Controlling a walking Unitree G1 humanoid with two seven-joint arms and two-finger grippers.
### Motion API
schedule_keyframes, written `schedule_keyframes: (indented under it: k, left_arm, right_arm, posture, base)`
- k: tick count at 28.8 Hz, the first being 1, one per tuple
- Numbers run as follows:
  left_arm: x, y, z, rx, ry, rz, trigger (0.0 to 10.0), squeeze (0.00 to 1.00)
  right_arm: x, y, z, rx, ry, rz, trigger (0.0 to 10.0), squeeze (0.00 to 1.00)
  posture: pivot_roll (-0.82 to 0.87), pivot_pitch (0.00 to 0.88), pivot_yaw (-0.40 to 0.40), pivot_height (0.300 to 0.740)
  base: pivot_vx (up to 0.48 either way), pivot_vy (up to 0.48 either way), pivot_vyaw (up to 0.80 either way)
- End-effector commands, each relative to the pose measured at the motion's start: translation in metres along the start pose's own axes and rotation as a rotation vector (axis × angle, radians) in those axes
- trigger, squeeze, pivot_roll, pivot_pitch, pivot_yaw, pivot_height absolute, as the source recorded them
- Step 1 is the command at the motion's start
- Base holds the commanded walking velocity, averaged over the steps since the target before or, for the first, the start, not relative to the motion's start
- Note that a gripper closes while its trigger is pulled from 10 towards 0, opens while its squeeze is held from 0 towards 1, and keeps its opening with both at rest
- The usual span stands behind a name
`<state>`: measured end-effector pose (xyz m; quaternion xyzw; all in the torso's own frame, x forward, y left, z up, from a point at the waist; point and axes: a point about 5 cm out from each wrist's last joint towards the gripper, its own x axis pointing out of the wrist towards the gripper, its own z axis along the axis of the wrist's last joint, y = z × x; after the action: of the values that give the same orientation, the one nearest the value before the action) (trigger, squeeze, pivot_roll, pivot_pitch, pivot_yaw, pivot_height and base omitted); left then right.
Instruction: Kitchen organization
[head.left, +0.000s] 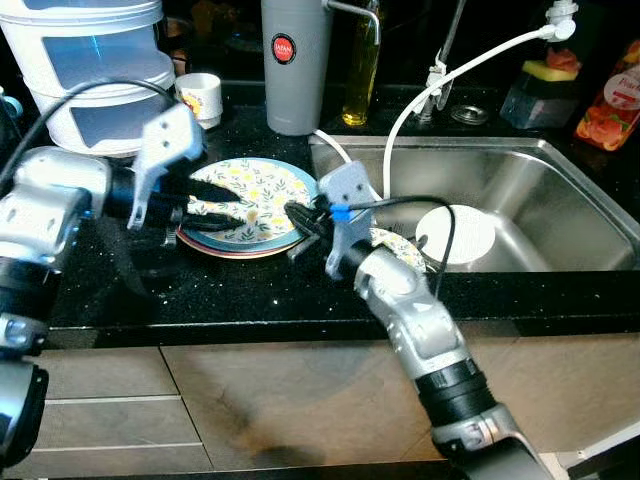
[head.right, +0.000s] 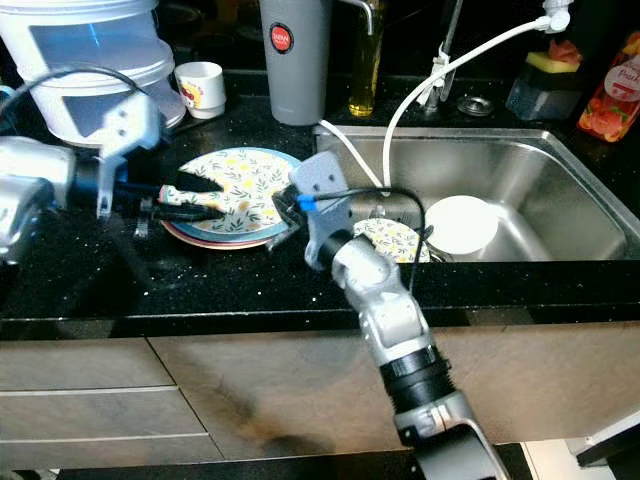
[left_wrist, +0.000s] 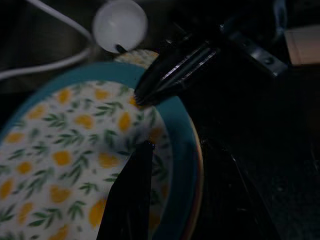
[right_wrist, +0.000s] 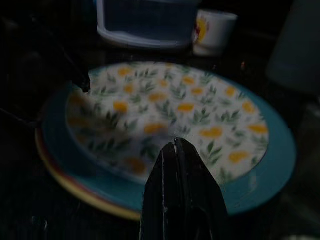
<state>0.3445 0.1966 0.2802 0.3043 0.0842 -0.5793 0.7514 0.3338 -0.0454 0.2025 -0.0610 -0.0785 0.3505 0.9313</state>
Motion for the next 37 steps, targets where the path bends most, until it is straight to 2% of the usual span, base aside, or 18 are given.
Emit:
schedule_keyframes:
  k: [1, 5, 8, 9, 11, 12, 15, 16, 18, 20, 23, 26, 28, 30, 31, 32, 34, 37]
  left_arm:
    - [0.008, -0.004, -0.003, 0.041, 0.062, -0.072, 10.0, 0.0]
    - [0.011, -0.009, -0.008, 0.073, 0.112, -0.141, 10.0, 0.0]
    - [0.015, -0.009, -0.014, 0.129, 0.173, -0.166, 10.0, 0.0]
    - [0.018, -0.009, -0.02, 0.186, 0.236, -0.166, 10.0, 0.0]
    - [0.023, -0.007, -0.027, 0.251, 0.287, -0.135, 10.0, 0.0]
    - [0.027, -0.003, -0.03, 0.256, 0.305, -0.083, 10.0, 0.0]
    - [0.028, -0.003, -0.031, 0.285, 0.316, -0.072, 10.0, 0.0]
    - [0.026, -0.004, -0.03, 0.248, 0.283, -0.076, 10.0, 0.0]
    - [0.026, -0.004, -0.03, 0.234, 0.272, -0.077, 10.0, 0.0]
    - [0.017, -0.001, -0.01, 0.148, 0.128, -0.097, 10.0, 0.0]
    - [0.003, 0.003, 0.016, 0.089, -0.045, -0.127, 10.0, 0.0]
    - [-0.002, 0.009, 0.028, 0.083, -0.121, -0.111, 10.0, 0.0]
    - [0.003, 0.014, 0.023, 0.13, -0.072, -0.047, 10.0, 0.0]
    - [0.019, 0.015, 0.007, 0.212, 0.044, 0.026, 10.0, 0.0]
    - [0.019, 0.015, 0.007, 0.212, 0.044, 0.026, 10.0, 0.0]
    - [0.032, 0.013, -0.004, 0.255, 0.114, 0.035, 10.0, 0.0]
    - [0.032, 0.013, -0.004, 0.255, 0.114, 0.035, 10.0, 0.0]
    - [0.045, 0.008, -0.014, 0.258, 0.163, 0.017, 10.0, 0.0]
  right_arm:
    - [-0.005, -0.002, 0.0, -0.022, 0.014, -0.008, 10.0, 0.0]
    - [-0.008, -0.004, -0.001, -0.052, 0.027, -0.015, 10.0, 0.0]
    - [-0.009, -0.004, -0.004, -0.078, 0.042, -0.022, 10.0, 0.0]
    - [-0.01, -0.004, -0.006, -0.087, 0.048, -0.028, 10.0, 0.0]
    - [-0.01, -0.002, -0.006, -0.084, 0.047, -0.03, 10.0, 0.0]
    - [-0.01, -0.001, -0.006, -0.081, 0.044, -0.031, 10.0, 0.0]
    - [-0.01, -0.001, -0.006, -0.079, 0.041, -0.028, 10.0, 0.0]
    - [-0.01, -0.001, -0.005, -0.08, 0.042, -0.027, 10.0, 0.0]
    - [-0.01, -0.001, -0.005, -0.081, 0.042, -0.027, 10.0, 0.0]
    - [-0.011, -0.001, -0.006, -0.081, 0.045, -0.027, 10.0, 0.0]
    - [-0.012, -0.001, -0.007, -0.082, 0.046, -0.028, 10.0, 0.0]
    - [-0.011, 0.0, -0.006, -0.081, 0.038, -0.03, 10.0, 0.0]
    - [-0.011, 0.0, -0.005, -0.073, 0.025, -0.035, 10.0, 0.0]
    - [-0.01, 0.001, -0.001, -0.065, 0.002, -0.039, 10.0, 0.0]
    - [-0.01, 0.001, -0.001, -0.065, 0.002, -0.039, 10.0, 0.0]
    - [-0.01, 0.0, 0.002, -0.061, -0.013, -0.041, 10.0, 0.0]
    - [-0.01, 0.0, 0.002, -0.061, -0.013, -0.041, 10.0, 0.0]
    - [-0.011, -0.001, 0.003, -0.06, -0.018, -0.049, 10.0, 0.0]
  posture:
    - [0.15, 0.056, -0.004, 0.74]
    - [0.14, 0.059, -0.004, 0.74]
    - [0.14, 0.067, -0.003, 0.74]
    - [0.14, 0.07, -0.003, 0.74]
    - [0.14, 0.07, -0.004, 0.74]
    - [0.14, 0.072, -0.003, 0.74]
    - [0.14, 0.072, -0.007, 0.74]
    - [0.14, 0.073, -0.006, 0.74]
    - [0.14, 0.073, -0.006, 0.74]
    - [0.14, 0.072, -0.007, 0.74]
    - [0.14, 0.071, -0.009, 0.74]
    - [0.15, 0.067, -0.008, 0.74]
    - [0.15, 0.066, -0.011, 0.74]
    - [0.15, 0.066, -0.011, 0.74]
    - [0.15, 0.066, -0.011, 0.74]
    - [0.14, 0.06, -0.01, 0.74]
    - [0.14, 0.06, -0.01, 0.74]
    - [0.14, 0.06, -0.01, 0.74]
  base:
    - [0.0, 0.0, 0.0]
    - [0.0, 0.0, 0.0]
    - [0.0, 0.0, 0.0]
    - [0.0, 0.0, 0.0]
    - [0.0, 0.0, 0.0]
    - [0.0, 0.0, 0.0]
    - [0.0, 0.0, 0.0]
    - [0.0, 0.0, 0.0]
    - [0.0, 0.0, 0.0]
    - [0.0, 0.0, 0.0]
    - [0.0, 0.0, 0.0]
    - [0.0, 0.0, 0.0]
    - [0.0, 0.0, 0.0]
    - [0.0, 0.0, 0.0]
    - [0.0, 0.0, 0.0]
    - [0.0, 0.0, 0.0]
    - [0.0, 0.0, 0.0]
    - [0.0, 0.0, 0.0]
